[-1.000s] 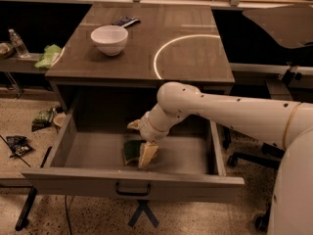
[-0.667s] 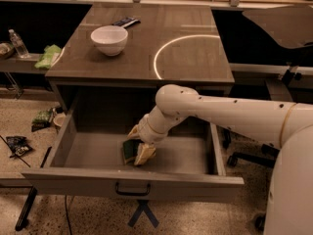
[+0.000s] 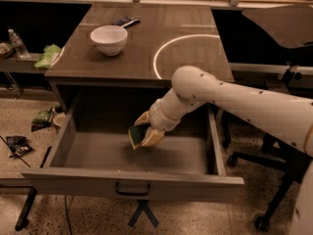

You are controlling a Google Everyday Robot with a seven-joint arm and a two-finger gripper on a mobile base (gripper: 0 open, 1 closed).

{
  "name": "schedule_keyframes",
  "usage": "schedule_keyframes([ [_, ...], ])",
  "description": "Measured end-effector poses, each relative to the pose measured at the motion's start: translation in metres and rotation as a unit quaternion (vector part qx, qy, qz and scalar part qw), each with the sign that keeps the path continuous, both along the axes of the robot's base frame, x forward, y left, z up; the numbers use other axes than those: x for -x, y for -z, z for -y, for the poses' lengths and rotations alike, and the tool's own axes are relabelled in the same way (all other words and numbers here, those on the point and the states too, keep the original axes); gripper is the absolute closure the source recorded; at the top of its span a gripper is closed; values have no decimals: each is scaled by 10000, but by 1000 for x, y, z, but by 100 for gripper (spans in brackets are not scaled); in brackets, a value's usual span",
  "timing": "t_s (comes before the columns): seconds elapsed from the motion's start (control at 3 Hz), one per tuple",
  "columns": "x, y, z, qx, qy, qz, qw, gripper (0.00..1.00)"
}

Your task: Pick sponge from top drawer and place on counter

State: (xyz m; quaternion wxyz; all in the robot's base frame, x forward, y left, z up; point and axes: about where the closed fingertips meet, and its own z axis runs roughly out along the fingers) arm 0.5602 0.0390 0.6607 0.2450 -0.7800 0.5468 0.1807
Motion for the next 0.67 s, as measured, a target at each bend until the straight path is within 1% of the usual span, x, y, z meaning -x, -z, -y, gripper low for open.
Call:
schedule_keyframes([
  [0.33,-4,-79,31,-337,352,232,9985,100],
  [0.67,-6,-103,39,-430,453,321,9975,100],
])
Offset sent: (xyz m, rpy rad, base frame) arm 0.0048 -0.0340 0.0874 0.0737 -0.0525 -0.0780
